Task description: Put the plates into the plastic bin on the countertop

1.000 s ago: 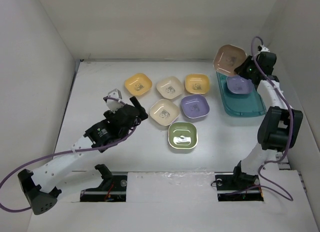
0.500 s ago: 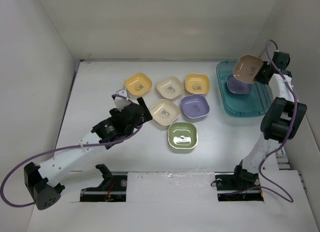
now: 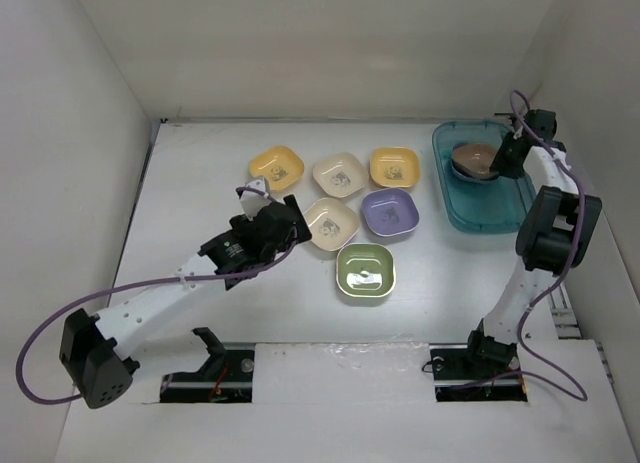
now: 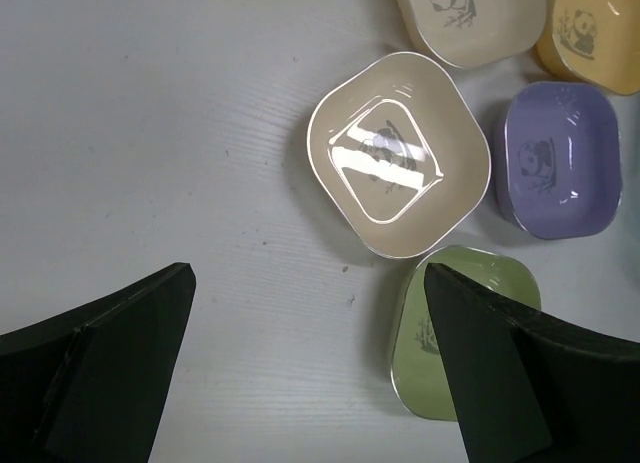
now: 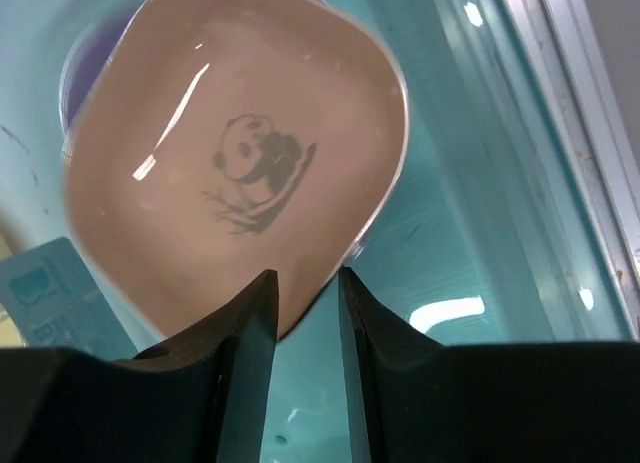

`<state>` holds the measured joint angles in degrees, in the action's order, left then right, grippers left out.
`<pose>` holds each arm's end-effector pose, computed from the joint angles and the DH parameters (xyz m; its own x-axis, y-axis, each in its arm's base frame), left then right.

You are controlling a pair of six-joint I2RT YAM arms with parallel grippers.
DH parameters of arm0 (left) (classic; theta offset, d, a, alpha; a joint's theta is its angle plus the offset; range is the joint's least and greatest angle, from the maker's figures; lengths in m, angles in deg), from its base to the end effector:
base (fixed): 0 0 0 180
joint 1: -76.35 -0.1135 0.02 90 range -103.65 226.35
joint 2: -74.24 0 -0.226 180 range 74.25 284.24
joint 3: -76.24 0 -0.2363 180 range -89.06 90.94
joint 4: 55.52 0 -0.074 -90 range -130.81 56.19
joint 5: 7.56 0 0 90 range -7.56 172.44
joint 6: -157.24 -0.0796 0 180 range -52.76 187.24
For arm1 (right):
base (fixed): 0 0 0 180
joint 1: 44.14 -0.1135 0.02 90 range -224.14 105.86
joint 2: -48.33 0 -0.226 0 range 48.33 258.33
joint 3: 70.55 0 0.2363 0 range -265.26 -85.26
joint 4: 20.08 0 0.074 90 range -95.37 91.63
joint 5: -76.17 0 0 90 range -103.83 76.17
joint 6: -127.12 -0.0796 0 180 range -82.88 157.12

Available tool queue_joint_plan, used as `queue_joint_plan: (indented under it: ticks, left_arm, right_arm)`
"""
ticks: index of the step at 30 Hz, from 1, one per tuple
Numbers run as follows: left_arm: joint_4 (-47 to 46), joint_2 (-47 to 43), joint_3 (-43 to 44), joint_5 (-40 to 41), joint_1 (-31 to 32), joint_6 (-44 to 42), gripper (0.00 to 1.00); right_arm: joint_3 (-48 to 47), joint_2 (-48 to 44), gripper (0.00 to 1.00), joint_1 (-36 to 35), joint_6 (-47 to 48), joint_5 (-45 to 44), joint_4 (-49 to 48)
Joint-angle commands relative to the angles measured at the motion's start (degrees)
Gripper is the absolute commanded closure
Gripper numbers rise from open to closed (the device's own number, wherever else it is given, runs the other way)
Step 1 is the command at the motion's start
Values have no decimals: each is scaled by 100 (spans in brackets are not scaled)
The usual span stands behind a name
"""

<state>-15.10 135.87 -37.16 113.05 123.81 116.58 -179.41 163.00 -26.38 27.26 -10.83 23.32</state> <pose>0.2084 -0.1672 0.2502 -0.5238 -0.3948 -0.7548 -0.0670 0.9025 -0.4255 0.4295 -0.1332 0.1787 -0.6638 0.3922 -0.6369 0.3915 0.9077 0.1509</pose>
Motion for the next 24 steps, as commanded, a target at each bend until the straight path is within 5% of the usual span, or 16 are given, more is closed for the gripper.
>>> queue_joint_plan:
  ticks: [1,4,6,7,8,12,24]
  left_arm:
    - [-233,156,-162,-195,-44,110,0]
    - [-347,210,-294,-318,-44,172,0]
    - [-461,210,-374,-319,-44,172,0]
    - [-514,210,-461,-388,-44,172,0]
    - [-567,279,-531,-494,-44,172,0]
    - [-953,420,-672,-723,17,172,0]
    - [-2000,1887,-435,-1268,404,172,0]
  right_arm:
    - [-341,-85,64,-62,55,-54,-30]
    - [-446,-322,48,-114,55,51,-30]
    - [-446,-550,25,-299,55,51,-30]
    - [-525,-795,5,-369,55,-79,-82]
    - [-526,-902,0,-448,55,-150,-83]
    - [-701,-1376,0,-895,125,-334,67]
    - [1652,-3512,0,-1959,187,77,-899]
